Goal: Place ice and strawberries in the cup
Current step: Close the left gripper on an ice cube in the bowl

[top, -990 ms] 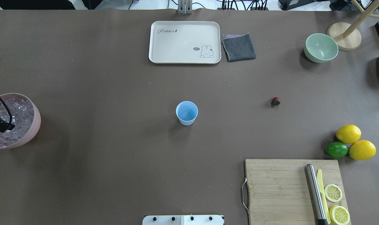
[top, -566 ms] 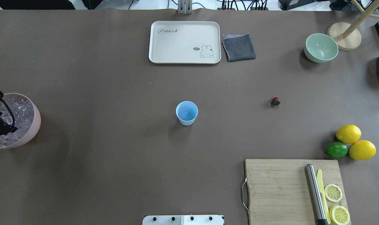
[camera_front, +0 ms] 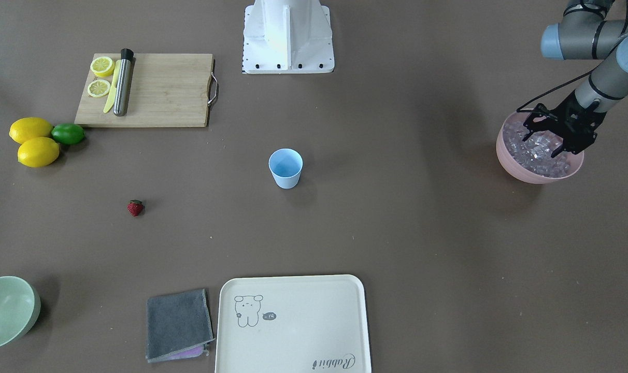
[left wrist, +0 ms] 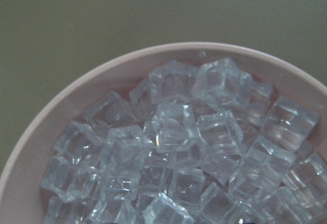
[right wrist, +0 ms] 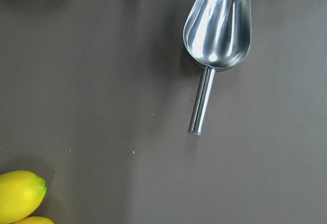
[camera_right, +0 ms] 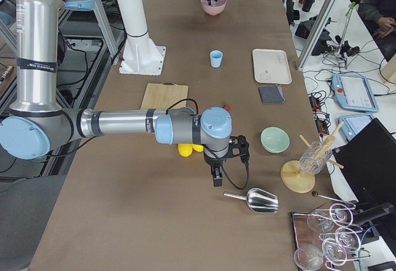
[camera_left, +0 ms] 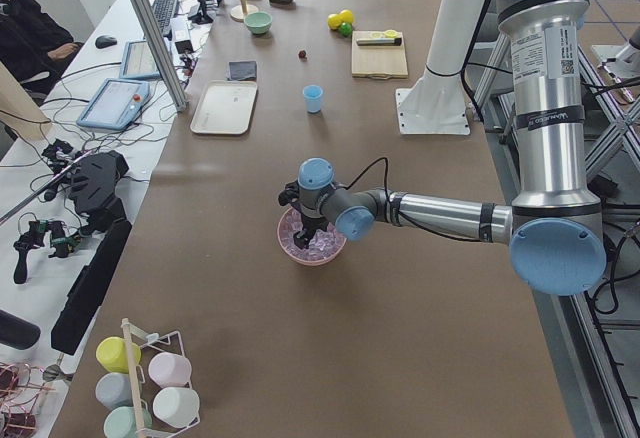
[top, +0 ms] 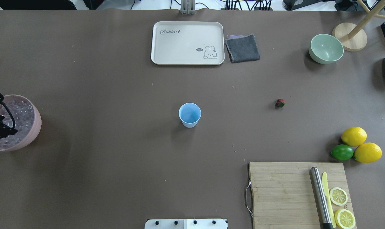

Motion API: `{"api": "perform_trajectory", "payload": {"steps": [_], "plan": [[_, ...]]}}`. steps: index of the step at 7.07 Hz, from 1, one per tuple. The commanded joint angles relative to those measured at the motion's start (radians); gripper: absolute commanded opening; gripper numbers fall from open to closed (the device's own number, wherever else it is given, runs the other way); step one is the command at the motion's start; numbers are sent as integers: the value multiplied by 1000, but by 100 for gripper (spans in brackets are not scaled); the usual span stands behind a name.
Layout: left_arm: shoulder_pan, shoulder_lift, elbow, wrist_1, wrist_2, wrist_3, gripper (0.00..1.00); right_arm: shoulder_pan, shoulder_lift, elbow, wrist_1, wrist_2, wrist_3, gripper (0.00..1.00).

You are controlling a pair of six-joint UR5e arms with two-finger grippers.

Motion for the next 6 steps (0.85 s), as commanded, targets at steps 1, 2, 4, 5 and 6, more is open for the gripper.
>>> {"api": "perform_trajectory", "payload": {"steps": [1,2,4,5,6], "plan": [[0,-3,0,1,-1,3,38,0,0,0,0,0,0,100],[0,-6,0,3,-6,3,21,0,1,0,0,0,0,100],[-1,-12,-3,6,-10,3,0,5,1,0,0,1,0,100],[-1,-14,-6,7,-12,3,0,6,3,0,-2,3,0,100],[-8,-14,-11,7,-13,5,0,6,3,2,0,3,0,100]]}}
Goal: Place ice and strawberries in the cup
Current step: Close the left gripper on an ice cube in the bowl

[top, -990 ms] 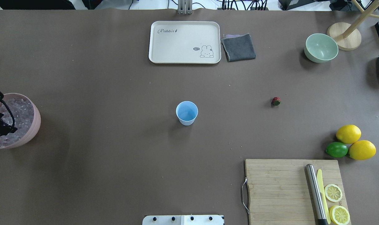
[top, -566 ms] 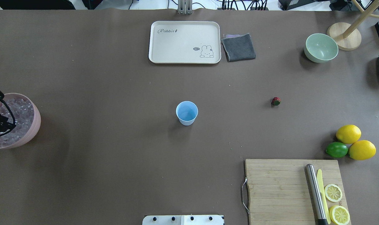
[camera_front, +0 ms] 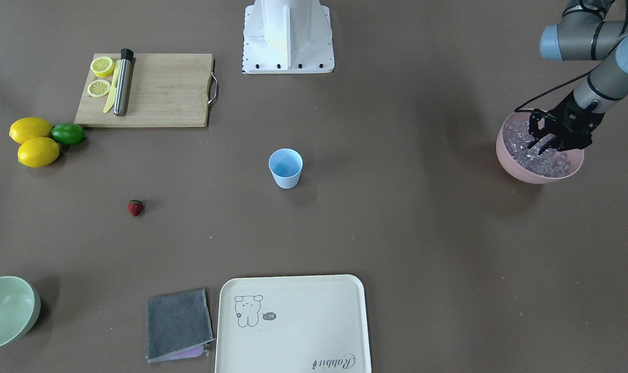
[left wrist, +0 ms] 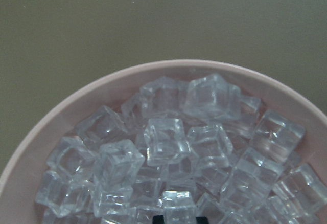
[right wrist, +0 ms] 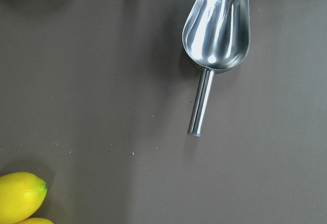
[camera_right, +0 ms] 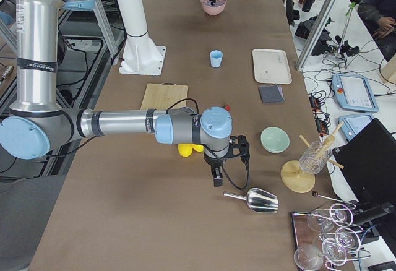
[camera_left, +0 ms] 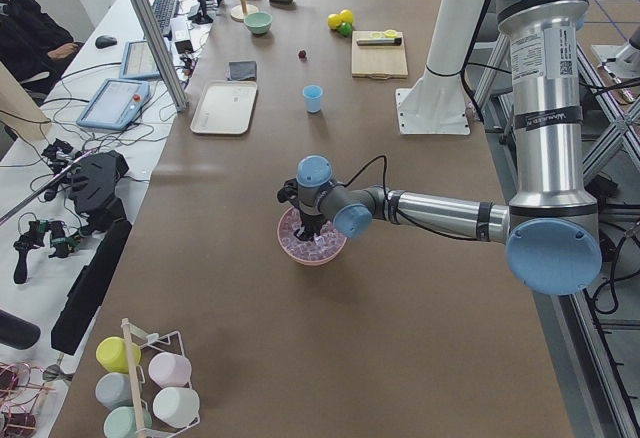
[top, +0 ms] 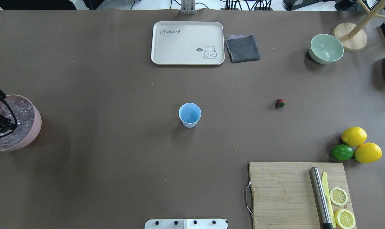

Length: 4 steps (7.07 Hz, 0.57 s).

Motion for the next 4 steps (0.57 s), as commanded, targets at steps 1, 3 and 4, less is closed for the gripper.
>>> {"api": "perform_trajectory", "payload": {"steps": [1,3,4], "plan": [[-11,-1,-14,2,-16,1,0,1,2,0,-1,1,0,100],[-66,0,-48,10,-100,3,0,1,4,0,-1,1,0,100],[-75,-1,-72,36,-102,4,0,1,5,0,-1,1,2,100]]}}
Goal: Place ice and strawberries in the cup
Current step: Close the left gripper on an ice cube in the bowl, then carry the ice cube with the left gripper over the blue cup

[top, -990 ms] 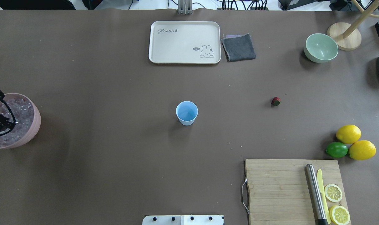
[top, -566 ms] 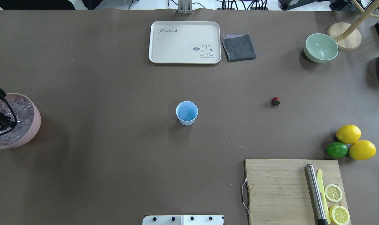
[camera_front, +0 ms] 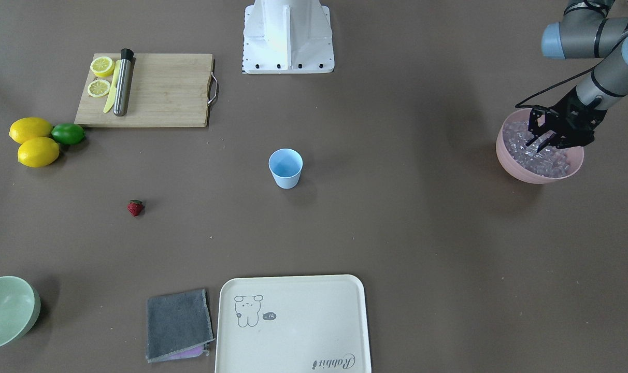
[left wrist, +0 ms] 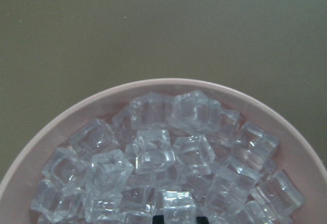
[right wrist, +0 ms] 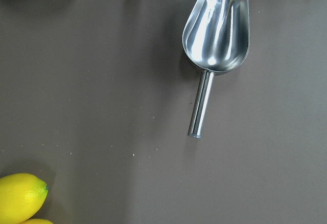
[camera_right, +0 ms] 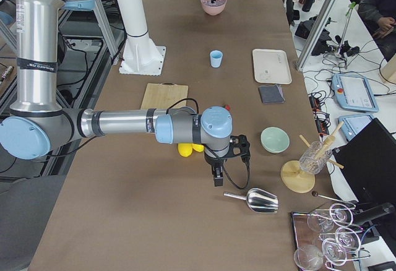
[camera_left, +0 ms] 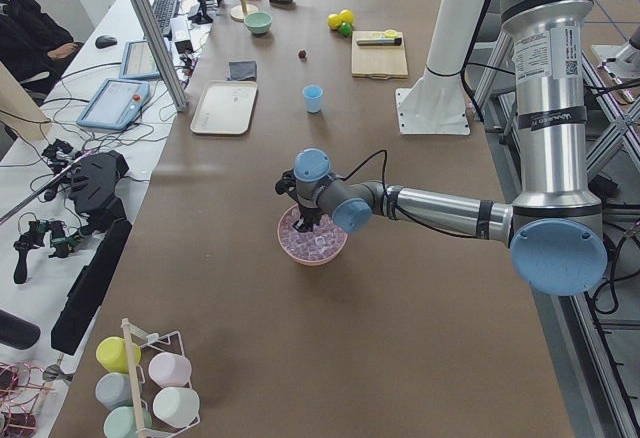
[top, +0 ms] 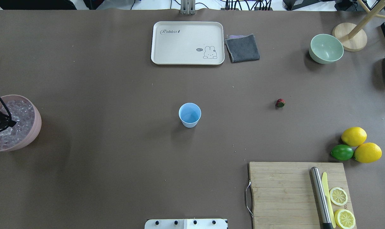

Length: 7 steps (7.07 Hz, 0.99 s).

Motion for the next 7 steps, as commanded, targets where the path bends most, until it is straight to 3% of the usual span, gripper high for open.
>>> {"api": "perform_trajectory", "payload": {"steps": [1,2,4,5,7], "plan": [[-45,-16,-110,130,-18,2,0,0,2,0,0,0,1,100],[-70,-89,-179,283,-28,2,0,0,3,0,0,-2,1,100],[-79,-366,-186,519,-44,-79,0,0,-3,0,0,0,3,100],[-26,-495,-181,536,-46,-271,0,0,-4,0,1,2,4,100],[199,-646,-177,513,3,-601,0,0,-1,3,1,12,10,100]]}}
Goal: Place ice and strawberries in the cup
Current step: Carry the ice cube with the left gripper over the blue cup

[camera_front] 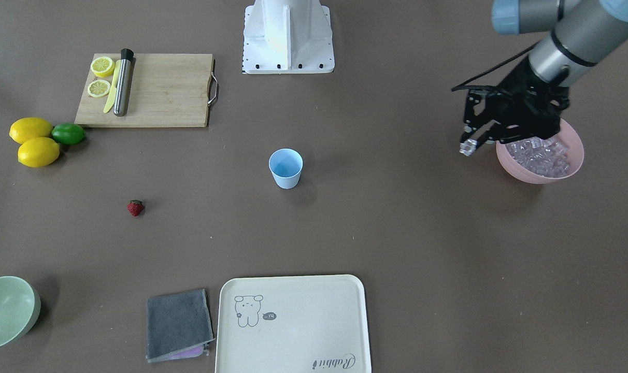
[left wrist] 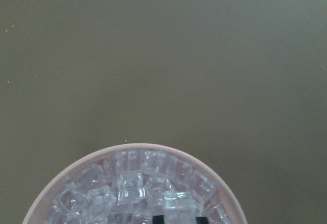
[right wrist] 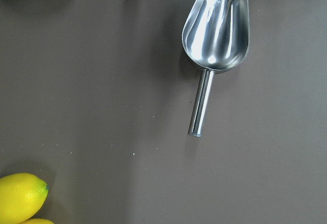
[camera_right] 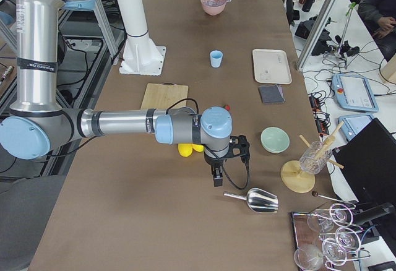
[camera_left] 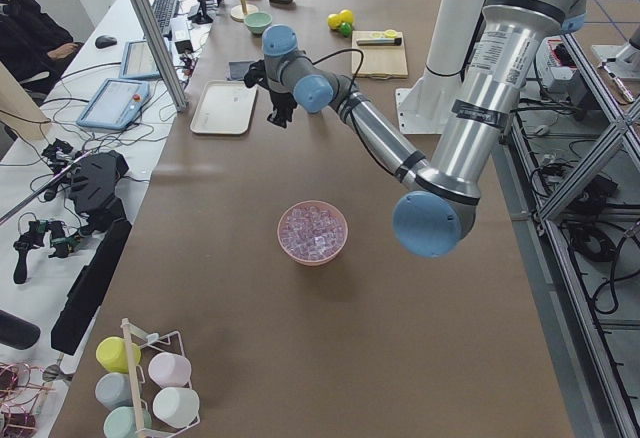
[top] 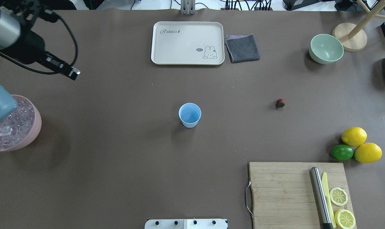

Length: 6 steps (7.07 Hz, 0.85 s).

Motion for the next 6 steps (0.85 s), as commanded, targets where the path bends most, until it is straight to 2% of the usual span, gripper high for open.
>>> {"api": "perform_trajectory", "payload": {"steps": [1,3,4,5,6], "plan": [[225,-157,12,-28,131,-302,0,0,12,-1,0,3,7,100],[295,-233,96,-69,179,-371,0,0,8,-3,-3,41,-2,100],[307,-265,153,-127,216,-402,0,2,13,-3,-1,123,0,100],[321,-291,194,-141,232,-410,0,2,10,-3,2,119,-5,100],[348,-299,210,-143,285,-413,0,3,10,-3,2,113,3,100]]}}
